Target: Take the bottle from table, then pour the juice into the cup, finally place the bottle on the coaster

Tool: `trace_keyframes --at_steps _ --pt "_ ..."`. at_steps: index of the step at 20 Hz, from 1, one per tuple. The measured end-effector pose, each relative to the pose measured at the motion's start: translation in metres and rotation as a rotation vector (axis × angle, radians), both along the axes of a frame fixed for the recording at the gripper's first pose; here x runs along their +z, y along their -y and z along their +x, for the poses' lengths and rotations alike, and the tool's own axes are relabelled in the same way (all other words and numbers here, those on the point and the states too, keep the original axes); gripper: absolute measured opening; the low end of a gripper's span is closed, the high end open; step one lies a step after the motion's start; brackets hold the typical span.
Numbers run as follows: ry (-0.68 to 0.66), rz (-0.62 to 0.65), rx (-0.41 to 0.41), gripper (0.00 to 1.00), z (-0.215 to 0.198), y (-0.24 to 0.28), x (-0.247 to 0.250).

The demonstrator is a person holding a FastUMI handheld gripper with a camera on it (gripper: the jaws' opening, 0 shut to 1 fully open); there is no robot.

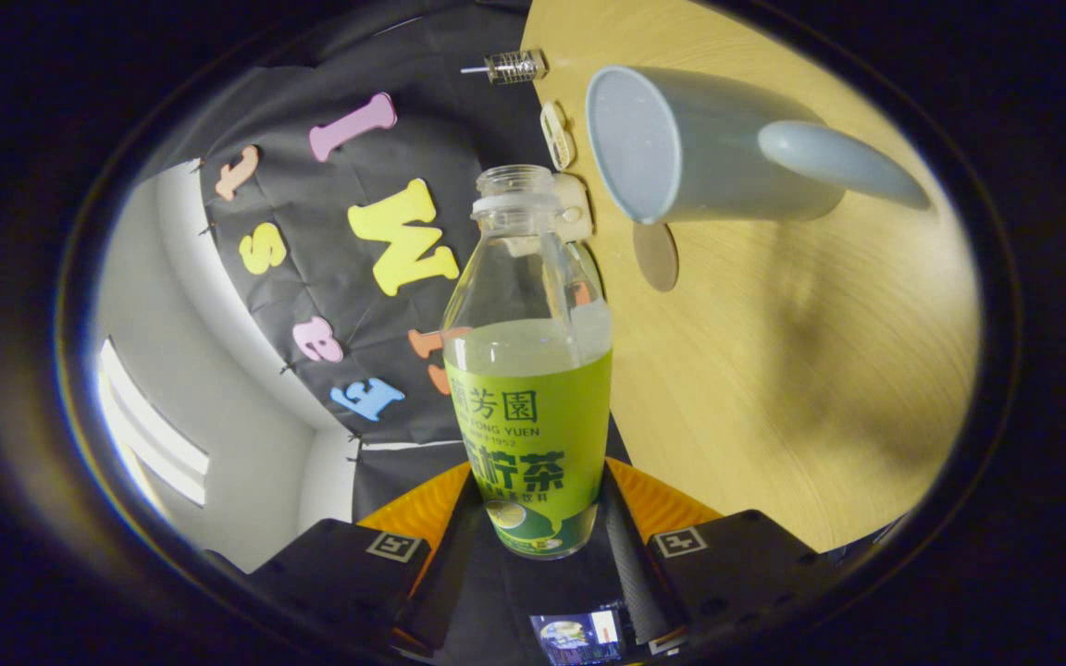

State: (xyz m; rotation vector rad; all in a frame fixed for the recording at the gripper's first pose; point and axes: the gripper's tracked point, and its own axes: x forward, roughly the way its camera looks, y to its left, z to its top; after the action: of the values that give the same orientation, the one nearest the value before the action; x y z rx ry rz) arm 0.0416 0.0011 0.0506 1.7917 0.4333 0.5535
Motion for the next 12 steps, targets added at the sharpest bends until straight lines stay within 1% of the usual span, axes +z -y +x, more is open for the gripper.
trace_keyframes --at_steps 4,6,12 --pt "0.000 0.032 -0.003 0.76 -0.0002 0.0015 0.0057" --pt "-0.015 0.052 -0.017 0.76 0.0028 0.0049 0.0057" --pt "-0.014 0.063 -0.027 0.76 0.0015 0.0054 0.0099"
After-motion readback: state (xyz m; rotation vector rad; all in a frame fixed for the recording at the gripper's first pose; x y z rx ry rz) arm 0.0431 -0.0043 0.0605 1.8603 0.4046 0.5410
